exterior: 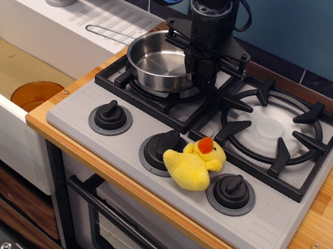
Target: Put pot or pan on stove and put stuffedduck in pot or pan
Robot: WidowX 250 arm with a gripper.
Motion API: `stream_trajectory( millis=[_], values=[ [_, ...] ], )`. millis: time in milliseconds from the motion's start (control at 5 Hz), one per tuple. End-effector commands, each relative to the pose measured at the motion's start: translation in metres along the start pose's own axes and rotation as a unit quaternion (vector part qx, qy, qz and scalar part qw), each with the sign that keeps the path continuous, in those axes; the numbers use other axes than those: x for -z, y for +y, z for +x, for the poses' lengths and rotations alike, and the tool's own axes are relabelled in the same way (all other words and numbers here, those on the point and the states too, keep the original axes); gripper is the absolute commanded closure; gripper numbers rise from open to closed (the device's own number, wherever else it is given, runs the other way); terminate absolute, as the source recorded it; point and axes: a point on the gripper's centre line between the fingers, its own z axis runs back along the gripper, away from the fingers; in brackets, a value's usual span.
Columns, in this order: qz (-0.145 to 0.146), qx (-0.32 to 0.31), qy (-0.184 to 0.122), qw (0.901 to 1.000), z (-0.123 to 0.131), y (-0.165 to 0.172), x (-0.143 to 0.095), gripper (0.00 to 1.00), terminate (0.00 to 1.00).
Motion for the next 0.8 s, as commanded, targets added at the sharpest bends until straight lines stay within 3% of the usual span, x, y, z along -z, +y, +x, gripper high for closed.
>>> stream_trajectory(
  millis=[0, 600],
  values=[
    [0.002, 0.002, -0.027, 0.9996, 0.026, -0.013, -0.07, 1.0, 0.0],
    [0.033, -0.023, -0.007, 0.9992, 0.027, -0.087, -0.095, 1.0, 0.0]
  ],
)
